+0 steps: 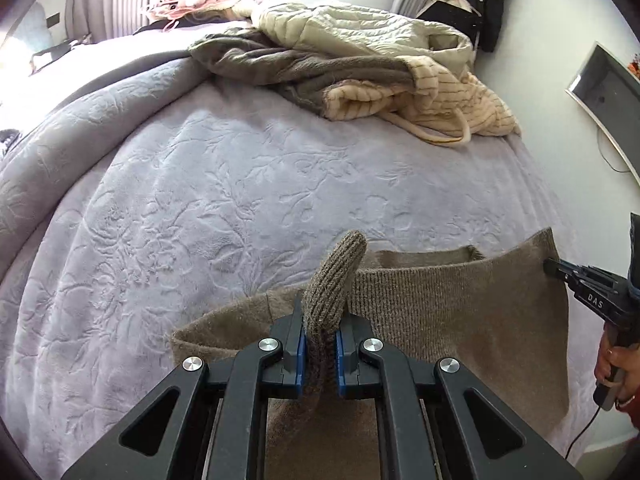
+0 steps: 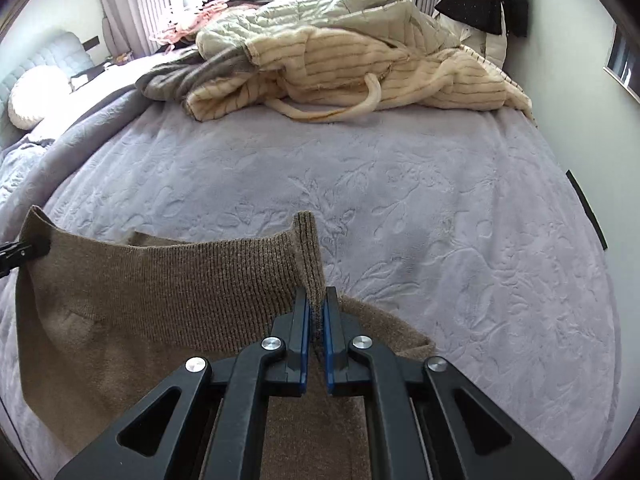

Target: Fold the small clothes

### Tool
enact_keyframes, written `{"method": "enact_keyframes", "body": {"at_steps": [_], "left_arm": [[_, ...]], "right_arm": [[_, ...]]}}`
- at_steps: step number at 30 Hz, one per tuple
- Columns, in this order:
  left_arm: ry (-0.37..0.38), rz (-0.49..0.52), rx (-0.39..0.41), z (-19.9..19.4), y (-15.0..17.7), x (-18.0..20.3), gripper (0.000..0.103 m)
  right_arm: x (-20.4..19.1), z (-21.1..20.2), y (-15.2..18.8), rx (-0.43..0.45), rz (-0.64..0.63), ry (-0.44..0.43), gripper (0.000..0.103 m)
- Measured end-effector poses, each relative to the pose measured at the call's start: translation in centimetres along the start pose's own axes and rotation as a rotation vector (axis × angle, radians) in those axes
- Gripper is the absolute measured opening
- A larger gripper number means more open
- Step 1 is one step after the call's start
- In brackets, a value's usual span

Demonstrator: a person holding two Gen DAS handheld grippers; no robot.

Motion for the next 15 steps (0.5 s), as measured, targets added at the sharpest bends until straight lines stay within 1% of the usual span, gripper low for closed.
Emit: {"method": "enact_keyframes", "body": {"at_steps": [3,5,6,7,8,9,10,11,13,15], "left_arm": [[-0.115,-0.038,-0.009,3.0,0.5,-2.0,0.012],[-0.208,-0.065,-0.035,4.8,1.0,-3.9,0.012],[-0.219,-0.084,-0.042,5.1,1.2,-4.7,0.012],[-0.214,-0.110,-0.038,4.9,1.2,-5.3,0.012],[-0.233,-0.128,-0.030,4.3,1.1,-6.0,0.012],[-0.268,-0.129,-0.023,3.6,1.0,-6.6,0.012],[-0.283,-0.122,-0.016,2.7,0.8,-7.1,0.012],[-0.267,-0.117,-0.010,1.7,0.7,-7.1,0.012],[-0.204,-0.110,-0.003,-0.2,0.4,-6.5,0.012],[-0.128,-0.080,-0.008,-1.8,0.2,-4.9,0.012]], "right_arm": [[0.2,4.5,1.6,-0.094,0.026,0.017,0.006],[0.6,6.3,2.6,-0.122,0.063,0.000,0.006],[0.8,6.5,2.7,-0.119,0.076,-0.002,0.007],[1.0,6.4,2.7,-0.119,0.089,-0.004,0.010],[1.2,6.1,2.7,-0.119,0.102,-0.010,0.011],[1.4,5.8,2.6,-0.123,0.112,-0.013,0.017],[1.9,5.3,2.8,-0.126,0.130,-0.006,0.018],[2.4,4.5,2.8,-0.122,0.153,-0.006,0.018],[3.3,2.6,2.8,-0.093,0.210,-0.026,0.018],[3.2,0.8,2.8,-0.061,0.241,-0.085,0.018]]}}
Point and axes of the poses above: each gripper's, at about its wrist camera, not at the fingertips, and z roughly the way its jaws point, x to its right, y to its underside, the point moved 10 cm from there along z, roughly the way its jaws point, and after that the axes turned 6 degrees about -z, right-handed, at the moved point
